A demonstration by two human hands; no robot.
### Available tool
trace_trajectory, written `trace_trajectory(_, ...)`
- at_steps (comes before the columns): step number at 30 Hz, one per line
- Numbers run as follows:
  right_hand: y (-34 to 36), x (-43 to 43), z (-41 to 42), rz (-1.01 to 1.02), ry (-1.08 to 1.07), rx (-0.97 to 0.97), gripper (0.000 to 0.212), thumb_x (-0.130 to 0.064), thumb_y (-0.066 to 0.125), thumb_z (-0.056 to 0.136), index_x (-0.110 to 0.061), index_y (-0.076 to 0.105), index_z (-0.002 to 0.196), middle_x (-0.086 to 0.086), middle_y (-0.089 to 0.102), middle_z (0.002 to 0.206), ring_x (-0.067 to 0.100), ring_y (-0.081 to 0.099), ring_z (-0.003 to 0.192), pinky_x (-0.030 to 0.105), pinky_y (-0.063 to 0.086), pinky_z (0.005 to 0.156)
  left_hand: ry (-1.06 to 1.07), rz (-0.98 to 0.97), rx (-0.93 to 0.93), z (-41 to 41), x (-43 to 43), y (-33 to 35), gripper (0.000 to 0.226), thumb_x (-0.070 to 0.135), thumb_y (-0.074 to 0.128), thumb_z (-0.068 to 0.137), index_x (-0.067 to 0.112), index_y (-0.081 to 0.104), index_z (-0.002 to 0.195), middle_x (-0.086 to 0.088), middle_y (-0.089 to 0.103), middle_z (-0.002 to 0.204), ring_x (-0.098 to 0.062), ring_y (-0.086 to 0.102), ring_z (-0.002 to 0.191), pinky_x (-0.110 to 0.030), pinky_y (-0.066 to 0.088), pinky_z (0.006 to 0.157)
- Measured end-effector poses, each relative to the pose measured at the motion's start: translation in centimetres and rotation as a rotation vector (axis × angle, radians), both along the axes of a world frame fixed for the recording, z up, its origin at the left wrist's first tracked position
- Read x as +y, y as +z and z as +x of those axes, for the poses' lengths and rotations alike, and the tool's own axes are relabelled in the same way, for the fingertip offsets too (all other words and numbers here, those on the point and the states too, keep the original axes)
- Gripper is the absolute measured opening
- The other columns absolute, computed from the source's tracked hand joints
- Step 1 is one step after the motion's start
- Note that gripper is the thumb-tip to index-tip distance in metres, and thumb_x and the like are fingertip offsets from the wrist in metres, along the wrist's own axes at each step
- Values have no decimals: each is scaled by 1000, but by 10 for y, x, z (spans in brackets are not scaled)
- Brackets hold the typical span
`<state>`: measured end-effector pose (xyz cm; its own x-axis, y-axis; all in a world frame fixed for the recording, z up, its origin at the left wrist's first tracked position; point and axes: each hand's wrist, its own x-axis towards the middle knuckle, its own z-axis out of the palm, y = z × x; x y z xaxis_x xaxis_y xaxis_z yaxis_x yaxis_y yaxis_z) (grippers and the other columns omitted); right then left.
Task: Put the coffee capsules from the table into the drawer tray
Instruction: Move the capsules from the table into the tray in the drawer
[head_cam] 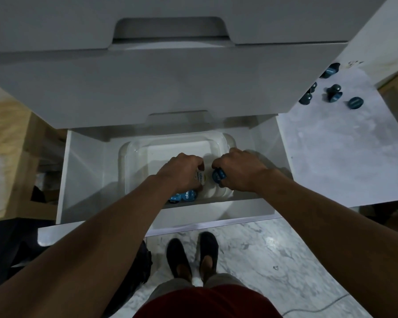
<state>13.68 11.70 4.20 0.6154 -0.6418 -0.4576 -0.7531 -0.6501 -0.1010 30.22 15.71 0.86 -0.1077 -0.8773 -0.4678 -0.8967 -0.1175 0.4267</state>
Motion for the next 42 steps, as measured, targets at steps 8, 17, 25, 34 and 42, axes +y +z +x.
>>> trace_trajectory(8, -1, -3, -3, -7, -51, -16, 23, -22, 56, 90, -20, 64, 112, 9, 67, 109, 26, 58, 101, 38, 48, 85, 26, 21, 24, -2, -6, 2, 24, 19, 67, 82, 22, 67, 106, -8, 64, 105, -25, 60, 91, -30, 47, 74)
trace_trajectory(17, 4, -3, -5, 54, -57, -12, 30, -24, 61, 89, -26, 64, 119, 11, 62, 114, 28, 61, 100, 35, 50, 85, -13, 16, 20, -12, -7, 4, 26, 20, 76, 76, 17, 72, 102, -10, 69, 100, -26, 65, 88, -36, 55, 80)
trace_trajectory(25, 9, -2, -4, 77, -20, 17, 31, -27, 65, 87, -28, 64, 118, 9, 62, 114, 25, 60, 98, 33, 47, 82, -78, 85, 12, -12, -7, 3, 29, 25, 79, 74, 18, 73, 102, -6, 70, 101, -24, 65, 88, -38, 55, 81)
trace_trajectory(34, 11, 1, -3, 50, 26, 32, 30, -34, 65, 87, -29, 65, 117, 8, 63, 113, 22, 57, 102, 34, 44, 87, -95, 79, 5, -12, -7, 1, 28, 16, 71, 80, 16, 71, 107, -9, 69, 107, -25, 64, 91, -35, 53, 80)
trace_trajectory(42, 9, -2, -4, 117, -12, 18, 33, -30, 66, 85, -25, 64, 118, 5, 66, 114, 21, 60, 102, 35, 49, 91, -53, 60, 33, -10, -7, 1, 35, 21, 75, 79, 16, 68, 113, -7, 67, 112, -23, 64, 97, -36, 53, 89)
